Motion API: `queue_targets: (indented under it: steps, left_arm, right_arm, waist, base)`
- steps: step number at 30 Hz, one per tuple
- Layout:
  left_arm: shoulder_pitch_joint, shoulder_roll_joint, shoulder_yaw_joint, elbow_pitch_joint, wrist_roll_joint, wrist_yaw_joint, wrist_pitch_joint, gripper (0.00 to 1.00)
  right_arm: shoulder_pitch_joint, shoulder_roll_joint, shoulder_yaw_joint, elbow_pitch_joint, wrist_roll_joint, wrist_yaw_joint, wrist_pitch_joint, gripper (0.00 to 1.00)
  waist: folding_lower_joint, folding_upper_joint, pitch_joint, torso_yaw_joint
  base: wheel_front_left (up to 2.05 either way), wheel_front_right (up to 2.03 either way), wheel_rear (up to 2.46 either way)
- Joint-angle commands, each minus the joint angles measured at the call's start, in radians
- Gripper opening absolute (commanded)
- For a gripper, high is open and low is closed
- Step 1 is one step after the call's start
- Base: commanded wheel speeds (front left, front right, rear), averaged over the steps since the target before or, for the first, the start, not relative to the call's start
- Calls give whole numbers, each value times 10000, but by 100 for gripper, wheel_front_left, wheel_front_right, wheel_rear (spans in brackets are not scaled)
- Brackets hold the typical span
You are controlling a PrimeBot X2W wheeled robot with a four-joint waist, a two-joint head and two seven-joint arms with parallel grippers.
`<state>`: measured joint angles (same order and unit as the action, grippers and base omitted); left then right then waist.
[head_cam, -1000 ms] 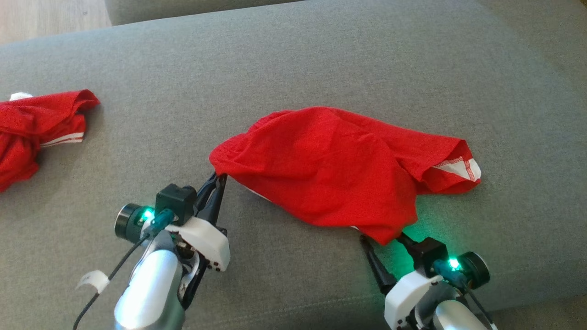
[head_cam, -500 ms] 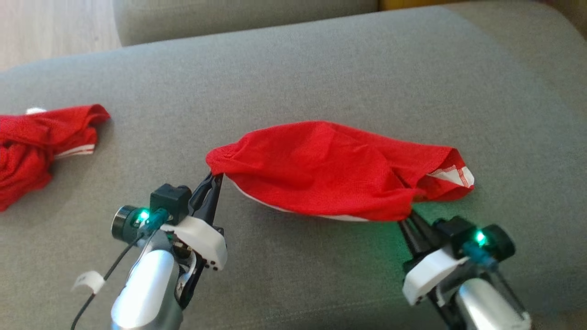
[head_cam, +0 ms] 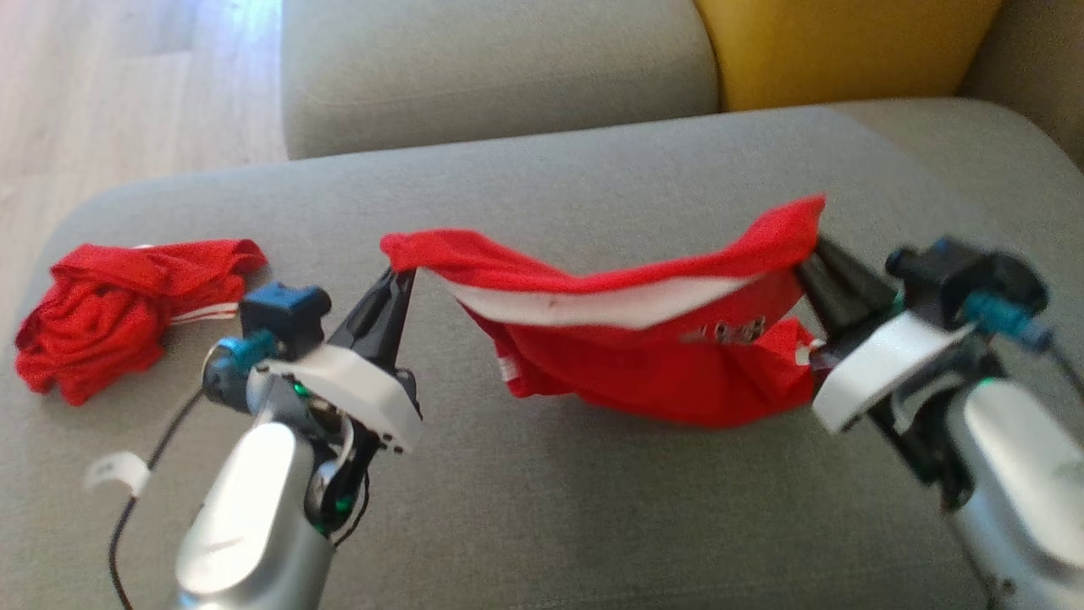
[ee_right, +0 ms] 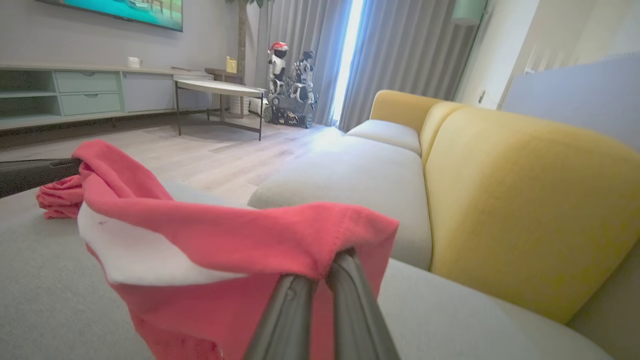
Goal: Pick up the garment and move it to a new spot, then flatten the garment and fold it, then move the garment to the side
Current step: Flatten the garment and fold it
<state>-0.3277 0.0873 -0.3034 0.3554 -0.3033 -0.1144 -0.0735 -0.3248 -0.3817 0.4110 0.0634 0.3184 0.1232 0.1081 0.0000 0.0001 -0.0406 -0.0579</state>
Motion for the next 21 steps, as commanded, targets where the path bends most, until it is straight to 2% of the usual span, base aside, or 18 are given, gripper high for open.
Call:
queue_targets:
  steps: [1, 5, 11, 15, 21]
  left_arm:
    - [-442, 235, 499, -668, -174, -7, 194, 0]
    - [-379, 305, 643, -1851, -520, 106, 985, 0]
    - [-233, 275, 834, -3512, -844, 528, 1786, 0]
    - [47, 217, 786, -4121, -1016, 690, 2176, 0]
    - [794, 243, 803, -5195, -1402, 974, 2915, 0]
  right_arm:
    - [-574, -247, 98, -474, 169, 75, 128, 0]
    - [-1134, -671, 49, -762, 301, 75, 465, 0]
    - [-1636, -991, -265, -969, 431, 75, 1001, 0]
    - [-1371, -1101, -430, -1115, 698, 75, 1664, 0]
    - [-267, -1405, -869, -1938, 1452, 75, 3429, 0]
  waist:
    - [0, -1, -239, 216]
    - [0, -1, -521, 458]
    - [0, -1, -851, 708]
    - [0, -1, -948, 804]
    - [0, -1, -927, 843]
  base:
    - [0, 0, 0]
    - [0, 0, 0]
    - [0, 0, 0]
    - [0, 0, 0]
    - [0, 0, 0]
